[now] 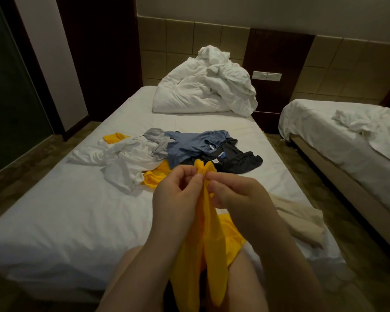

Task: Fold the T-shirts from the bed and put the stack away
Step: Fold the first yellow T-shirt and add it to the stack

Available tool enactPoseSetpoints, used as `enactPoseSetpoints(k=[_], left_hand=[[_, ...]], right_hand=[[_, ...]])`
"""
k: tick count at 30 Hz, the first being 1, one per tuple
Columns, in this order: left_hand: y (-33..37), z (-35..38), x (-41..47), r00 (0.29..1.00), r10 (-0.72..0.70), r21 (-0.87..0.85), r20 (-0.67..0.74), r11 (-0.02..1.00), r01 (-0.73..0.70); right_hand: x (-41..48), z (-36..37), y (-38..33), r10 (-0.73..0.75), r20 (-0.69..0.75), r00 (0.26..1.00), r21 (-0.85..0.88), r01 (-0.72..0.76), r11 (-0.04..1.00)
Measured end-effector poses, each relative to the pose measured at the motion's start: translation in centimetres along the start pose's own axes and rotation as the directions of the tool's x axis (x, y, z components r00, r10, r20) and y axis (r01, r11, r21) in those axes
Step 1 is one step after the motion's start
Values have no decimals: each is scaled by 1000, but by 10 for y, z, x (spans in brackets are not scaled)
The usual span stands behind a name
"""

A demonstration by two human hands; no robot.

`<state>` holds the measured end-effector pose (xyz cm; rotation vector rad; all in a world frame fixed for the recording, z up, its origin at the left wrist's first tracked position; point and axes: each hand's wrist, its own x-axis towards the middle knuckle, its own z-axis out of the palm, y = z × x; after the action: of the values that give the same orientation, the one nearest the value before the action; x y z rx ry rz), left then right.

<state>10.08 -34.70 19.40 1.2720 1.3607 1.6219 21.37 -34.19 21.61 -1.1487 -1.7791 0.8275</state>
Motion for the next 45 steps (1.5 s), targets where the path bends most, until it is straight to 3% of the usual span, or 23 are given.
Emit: enactPoseSetpoints(k=[4,6,9,12,16,21,26,31,34,38,45], left_hand=[[2,-1,1,992,27,-16,127,1000,-25],[6,-6,3,977,13,-50,213,999,-3],[18,-18,13,928,8,-113,374,993,37],[36,-28,29,874,45,-112,484,994,10],[58,-30,51,904,79,-93,419,995,-44],[71,-28,72,941,173,-14,291,984,-176],[64,-35,76,930,265,199,254,927,-318],[50,-35,76,934,310,287,176,892,-350],[48,-35,76,898,422,368,123,821,-436],[50,-37,71,787,572,456,231,651,-606],[47,-26,60,783,525,548,334,567,-615]], right_hand=[[6,-5,11,-24,-160,987,47,32,998],[12,-8,17,-40,-174,984,58,51,997],[25,-16,17,-105,33,994,-6,106,994],[41,-27,-1,-232,204,951,-3,238,971],[65,-37,-25,-292,138,947,101,280,955],[99,-42,-51,-418,66,906,-174,423,889],[129,-62,-80,-431,-2,902,-258,416,872],[136,-71,-91,-411,28,911,-332,396,856],[132,-76,-90,-378,7,926,-329,360,873],[128,-84,-83,-309,-28,951,-307,286,907],[120,-86,-70,-251,-24,968,-298,233,926]])
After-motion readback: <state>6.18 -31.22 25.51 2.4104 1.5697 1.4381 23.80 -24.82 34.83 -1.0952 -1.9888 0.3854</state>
